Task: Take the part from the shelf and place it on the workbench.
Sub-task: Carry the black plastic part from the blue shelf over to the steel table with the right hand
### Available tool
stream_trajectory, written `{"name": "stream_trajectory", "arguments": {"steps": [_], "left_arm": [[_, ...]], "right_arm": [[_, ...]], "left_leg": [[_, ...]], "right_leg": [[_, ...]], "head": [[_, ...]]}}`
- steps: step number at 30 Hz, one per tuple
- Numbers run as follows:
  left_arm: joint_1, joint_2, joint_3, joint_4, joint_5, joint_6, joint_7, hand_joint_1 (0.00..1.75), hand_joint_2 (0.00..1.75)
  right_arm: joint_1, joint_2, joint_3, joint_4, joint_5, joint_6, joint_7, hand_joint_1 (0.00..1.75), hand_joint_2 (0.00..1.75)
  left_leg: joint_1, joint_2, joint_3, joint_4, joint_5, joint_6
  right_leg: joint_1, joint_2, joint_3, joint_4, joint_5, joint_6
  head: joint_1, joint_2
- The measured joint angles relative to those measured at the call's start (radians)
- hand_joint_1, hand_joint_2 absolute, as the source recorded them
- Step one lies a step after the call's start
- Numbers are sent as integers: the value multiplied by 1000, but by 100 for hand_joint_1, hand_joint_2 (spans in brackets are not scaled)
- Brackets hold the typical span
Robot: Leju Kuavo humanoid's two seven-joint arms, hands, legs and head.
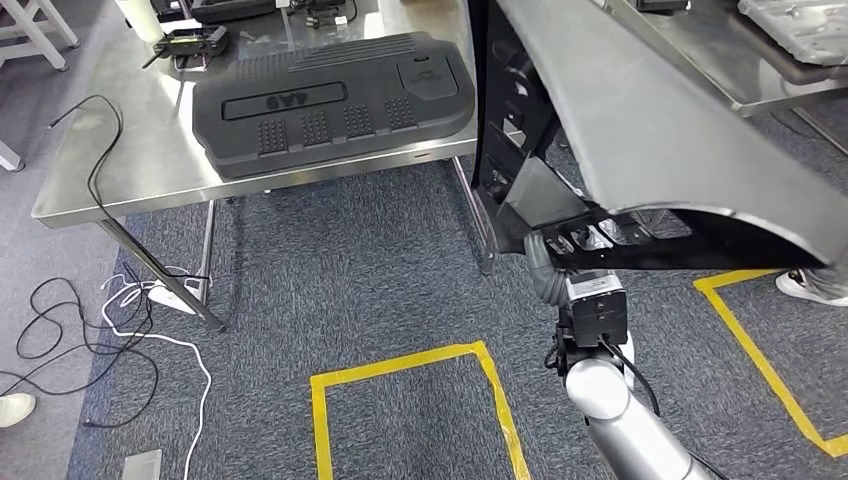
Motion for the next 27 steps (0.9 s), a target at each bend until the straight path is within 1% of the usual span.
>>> {"name": "stream_trajectory", "arguments": {"steps": [1,2,3,4,5,6,7,8,9,10,11,12,13,14,15,16,18,20,21,22,23,24,25,26,27], "left_arm": [[-1,0,0,0,0,1,0,0,175],[-1,0,0,0,0,1,1,0,175],[0,0,0,0,0,2,1,0,175],[1,-1,0,-1,1,2,1,0,175],[1,-1,0,-1,1,2,0,0,175],[1,-2,0,-1,2,0,0,0,175],[0,-3,0,-1,2,-4,-2,0,175],[-1,-4,0,-1,2,-11,-5,0,175],[-1,-4,0,-2,3,-19,-8,0,175],[0,-5,0,-2,3,-26,-11,0,175],[1,-5,0,-2,3,-32,-13,0,175],[2,-5,0,-2,3,-36,-15,0,175],[2,-5,0,-2,4,-39,-15,0,175],[2,-5,0,-2,4,-41,-16,0,175],[2,-5,0,-2,4,-42,-16,0,175],[1,-5,0,-2,4,-41,-16,0,175],[-1,-6,0,-2,5,-37,-16,0,175],[-3,-6,1,-2,6,-34,-19,0,175],[-4,-5,1,-2,6,-34,-21,0,175],[-4,-5,1,-2,6,-34,-22,0,175],[-4,-5,1,-2,6,-34,-23,0,175],[-1,-5,1,-2,6,-33,-23,0,175],[3,-5,1,-2,6,-33,-23,0,175],[7,-5,1,-2,6,-31,-23,0,175],[10,-5,1,-2,6,-29,-23,0,175]], "right_arm": [[-1,0,0,0,0,0,0,175,175],[-1,0,0,0,0,0,-1,175,175],[-1,0,1,0,-1,1,-2,175,175],[-2,0,1,0,-1,1,-3,175,175],[-2,0,2,0,-1,1,-4,175,175],[-3,0,2,0,-2,1,-5,175,175],[-4,0,2,0,-2,1,-6,175,175],[-4,0,2,0,-2,1,-6,175,175],[-2,0,2,0,-3,1,-6,175,175],[0,0,3,0,-3,2,-6,175,175],[2,0,3,0,-3,2,-6,175,175],[4,0,3,0,-3,3,-5,175,175],[5,0,3,0,-2,3,-5,175,175],[5,0,3,0,-2,3,-5,175,175],[4,0,3,0,-2,3,-5,175,175],[5,0,3,0,-2,4,-5,175,175],[5,0,4,0,0,7,-6,175,175],[5,0,4,-1,1,9,-6,175,175],[4,0,4,-2,1,10,-6,175,175],[3,1,4,-2,2,10,-6,175,175],[2,1,4,-2,2,10,-6,175,175],[2,1,4,-2,2,11,-6,175,175],[2,1,4,-2,2,12,-6,175,175],[3,1,4,-2,2,13,-6,175,175],[4,1,4,-2,2,14,-6,175,175]], "left_leg": [[-5,1,7,-28,2,7],[-8,1,6,-34,-3,11],[-10,1,6,-40,0,14],[-7,1,11,-49,18,15],[-4,2,15,-58,31,17],[-1,2,19,-66,35,21],[1,2,21,-73,37,27],[-1,2,20,-75,34,32],[-3,1,21,-75,28,36],[-5,1,23,-75,25,38],[-7,1,28,-74,21,39],[-8,1,36,-73,16,38],[-8,1,45,-71,10,35],[-9,1,53,-69,2,32],[-10,1,58,-66,-6,27],[-11,0,62,-65,-13,22],[-12,0,68,-67,-23,11],[-13,2,80,-62,-33,1],[-12,3,73,-37,-40,-5],[-9,3,50,10,-50,-11],[-5,3,8,76,-62,-16],[0,3,-45,145,-71,-21],[4,3,-96,196,-67,-25],[7,3,-132,215,-43,-27],[9,3,-151,193,3,-27]], "right_leg": [[-1,0,2,-3,0,4],[-1,-1,4,-6,0,10],[-1,-1,6,-9,0,16],[-1,-1,9,-5,-4,22],[-1,0,7,6,-14,26],[1,1,-4,34,-34,29],[2,3,-27,82,-61,30],[4,5,-58,142,-89,31],[5,6,-91,203,-111,31],[5,7,-115,244,-116,32],[6,7,-123,253,-104,32],[6,7,-112,221,-74,30],[6,7,-84,159,-33,28],[7,7,-53,94,-5,25],[9,7,-26,37,10,21],[10,8,-9,4,10,16],[14,9,3,-15,-7,5],[9,10,24,-26,-17,-6],[5,9,40,-34,-23,-10],[2,7,59,-43,-30,-13],[2,6,77,-50,-40,-15],[2,4,95,-56,-50,-16],[1,4,115,-63,-62,-15],[0,5,137,-69,-75,-14],[-1,8,163,-73,-88,-10]], "head": [[-1,0],[-2,0],[-2,0],[-2,0],[-1,0],[1,0],[4,0],[8,0],[11,0],[13,0],[15,0],[16,0],[17,0],[18,0],[18,0],[18,0],[16,0],[13,0],[7,0],[2,0],[-4,0],[-7,0],[-8,0],[-10,0],[-12,0]]}}
